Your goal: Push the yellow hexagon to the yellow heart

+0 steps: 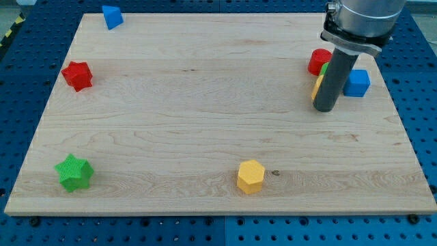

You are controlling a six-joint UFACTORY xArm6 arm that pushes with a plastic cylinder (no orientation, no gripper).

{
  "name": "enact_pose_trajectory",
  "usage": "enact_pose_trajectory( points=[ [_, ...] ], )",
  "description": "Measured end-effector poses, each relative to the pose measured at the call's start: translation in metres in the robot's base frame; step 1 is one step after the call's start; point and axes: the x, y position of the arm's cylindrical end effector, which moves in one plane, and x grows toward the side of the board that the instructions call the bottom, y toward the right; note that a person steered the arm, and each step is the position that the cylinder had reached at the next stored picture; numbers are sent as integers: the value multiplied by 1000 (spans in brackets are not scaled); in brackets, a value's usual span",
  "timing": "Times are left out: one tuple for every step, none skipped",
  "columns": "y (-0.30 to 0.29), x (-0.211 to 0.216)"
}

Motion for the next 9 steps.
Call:
enact_pose_trajectory(
  points=[
    [-47,2],
    [-135,35],
    [-217,96],
    [-269,155],
    [-236,172],
    [-183,170],
    [-146,164],
    [-126,155],
    [-110,145]
  ],
)
